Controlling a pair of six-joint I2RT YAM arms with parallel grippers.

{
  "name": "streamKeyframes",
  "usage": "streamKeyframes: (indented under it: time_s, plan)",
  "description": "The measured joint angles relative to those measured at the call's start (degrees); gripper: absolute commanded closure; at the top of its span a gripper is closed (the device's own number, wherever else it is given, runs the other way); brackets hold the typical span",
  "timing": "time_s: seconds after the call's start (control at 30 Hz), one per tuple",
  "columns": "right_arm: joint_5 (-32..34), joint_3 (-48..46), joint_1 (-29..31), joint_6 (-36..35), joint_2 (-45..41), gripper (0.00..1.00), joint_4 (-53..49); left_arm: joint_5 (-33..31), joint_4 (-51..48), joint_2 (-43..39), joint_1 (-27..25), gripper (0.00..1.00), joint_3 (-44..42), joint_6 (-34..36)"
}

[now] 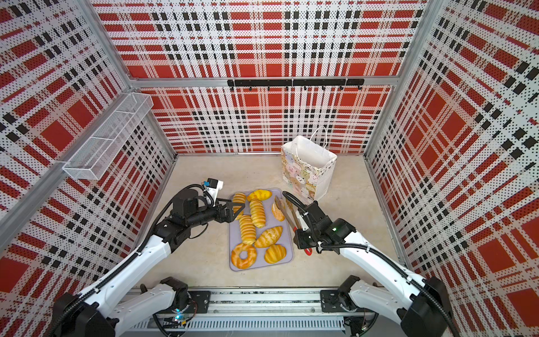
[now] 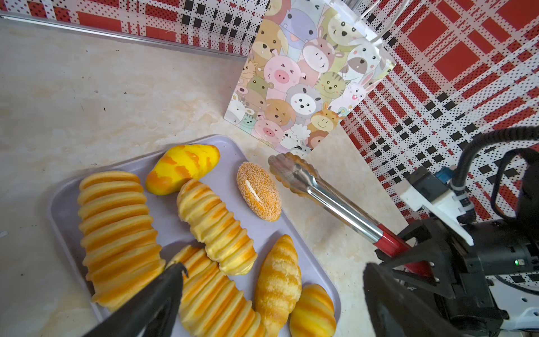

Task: Place the fake bread into the paper bag
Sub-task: 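Lower the tongs with the right gripper onto the sesame-coated oval bun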

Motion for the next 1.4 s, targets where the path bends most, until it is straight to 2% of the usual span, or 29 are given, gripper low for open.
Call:
streamKeyframes:
  time_s: [0.97,1.4]
  plan:
    - [-4.3,-3.1,0.0,2.1,6.6,0.72,7.4,2.5,0.4,1.2,-1.0,0.02,-2.1,-1.1]
    - [-5.7,-3.1,0.0,-2.0,8.5,0.83,8.6,1.5,0.3,-0.7,-0.4,0.02,-2.1,-1.3]
